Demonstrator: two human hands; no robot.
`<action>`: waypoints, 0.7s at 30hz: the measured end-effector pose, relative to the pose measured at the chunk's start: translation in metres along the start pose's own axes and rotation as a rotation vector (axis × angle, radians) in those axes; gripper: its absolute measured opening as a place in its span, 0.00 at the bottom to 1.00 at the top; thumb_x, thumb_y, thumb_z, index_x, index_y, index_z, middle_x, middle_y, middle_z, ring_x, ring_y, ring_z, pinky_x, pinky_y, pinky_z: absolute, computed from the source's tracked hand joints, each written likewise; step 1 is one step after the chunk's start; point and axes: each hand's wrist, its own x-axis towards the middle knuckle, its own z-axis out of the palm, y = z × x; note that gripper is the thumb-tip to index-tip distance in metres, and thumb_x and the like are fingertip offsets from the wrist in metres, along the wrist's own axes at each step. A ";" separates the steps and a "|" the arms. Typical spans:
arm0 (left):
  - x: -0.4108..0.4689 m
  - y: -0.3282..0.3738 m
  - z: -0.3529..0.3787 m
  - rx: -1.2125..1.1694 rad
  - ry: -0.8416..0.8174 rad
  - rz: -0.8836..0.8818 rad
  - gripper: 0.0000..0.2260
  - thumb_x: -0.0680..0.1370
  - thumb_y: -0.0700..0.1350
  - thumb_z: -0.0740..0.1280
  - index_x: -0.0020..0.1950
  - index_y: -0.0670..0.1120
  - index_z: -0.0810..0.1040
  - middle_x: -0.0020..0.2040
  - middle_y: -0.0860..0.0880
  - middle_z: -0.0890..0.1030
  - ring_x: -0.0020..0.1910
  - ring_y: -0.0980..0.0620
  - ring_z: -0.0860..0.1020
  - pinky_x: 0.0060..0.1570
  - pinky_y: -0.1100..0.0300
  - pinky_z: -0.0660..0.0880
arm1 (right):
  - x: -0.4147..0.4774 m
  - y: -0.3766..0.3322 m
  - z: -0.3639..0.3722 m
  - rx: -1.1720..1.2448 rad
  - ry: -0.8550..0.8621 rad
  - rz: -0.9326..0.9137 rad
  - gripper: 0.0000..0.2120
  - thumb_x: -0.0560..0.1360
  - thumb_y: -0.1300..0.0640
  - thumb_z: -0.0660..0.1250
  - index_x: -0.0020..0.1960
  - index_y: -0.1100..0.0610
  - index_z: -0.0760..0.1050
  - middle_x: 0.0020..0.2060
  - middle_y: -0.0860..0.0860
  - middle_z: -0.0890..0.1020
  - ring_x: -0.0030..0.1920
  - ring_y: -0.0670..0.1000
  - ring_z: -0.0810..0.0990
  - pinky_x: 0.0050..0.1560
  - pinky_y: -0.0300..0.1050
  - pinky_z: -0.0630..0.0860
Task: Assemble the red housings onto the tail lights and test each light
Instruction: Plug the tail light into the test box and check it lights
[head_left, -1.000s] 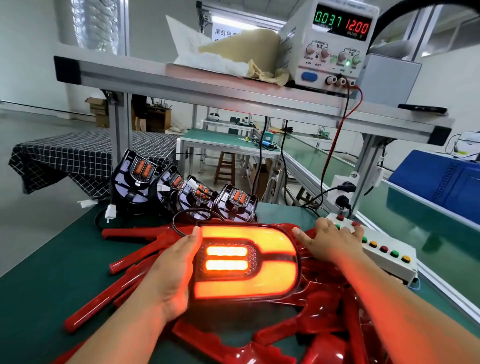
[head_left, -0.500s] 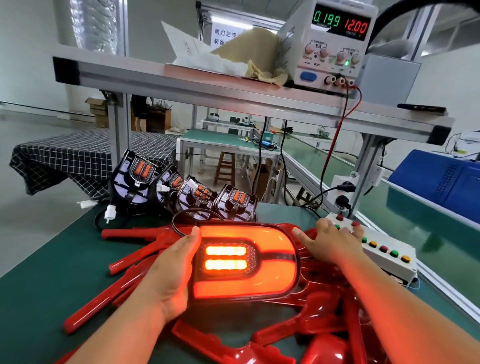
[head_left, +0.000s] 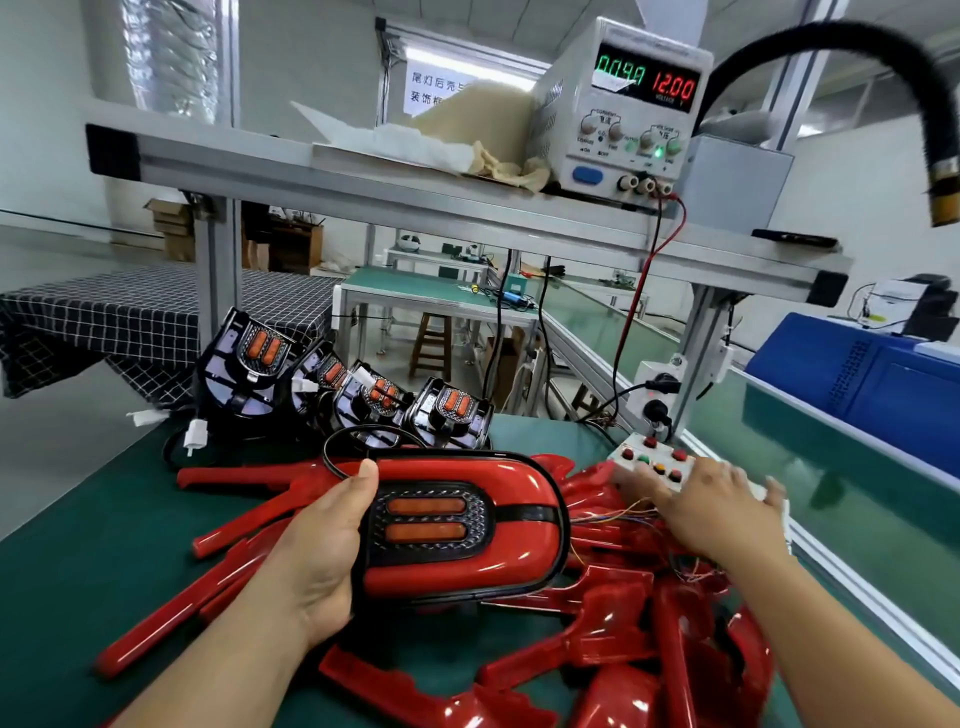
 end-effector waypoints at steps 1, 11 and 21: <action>0.001 0.000 0.000 -0.006 -0.001 -0.002 0.22 0.80 0.58 0.60 0.59 0.42 0.81 0.52 0.36 0.84 0.49 0.34 0.83 0.45 0.36 0.80 | -0.003 0.010 0.001 -0.024 -0.010 0.022 0.50 0.68 0.22 0.38 0.71 0.57 0.66 0.70 0.54 0.71 0.73 0.53 0.64 0.75 0.61 0.47; 0.005 -0.003 -0.005 -0.073 -0.095 -0.033 0.26 0.75 0.59 0.61 0.63 0.41 0.78 0.57 0.33 0.81 0.54 0.32 0.81 0.48 0.35 0.78 | -0.014 0.032 0.005 -0.071 -0.156 0.029 0.58 0.62 0.21 0.29 0.71 0.59 0.66 0.72 0.53 0.69 0.77 0.52 0.56 0.74 0.62 0.40; 0.004 -0.002 -0.008 -0.054 -0.116 -0.029 0.25 0.77 0.59 0.60 0.61 0.41 0.80 0.57 0.34 0.82 0.54 0.32 0.81 0.47 0.36 0.78 | -0.018 0.031 0.008 -0.058 -0.150 0.037 0.61 0.59 0.20 0.28 0.72 0.60 0.65 0.73 0.54 0.67 0.78 0.51 0.52 0.73 0.62 0.37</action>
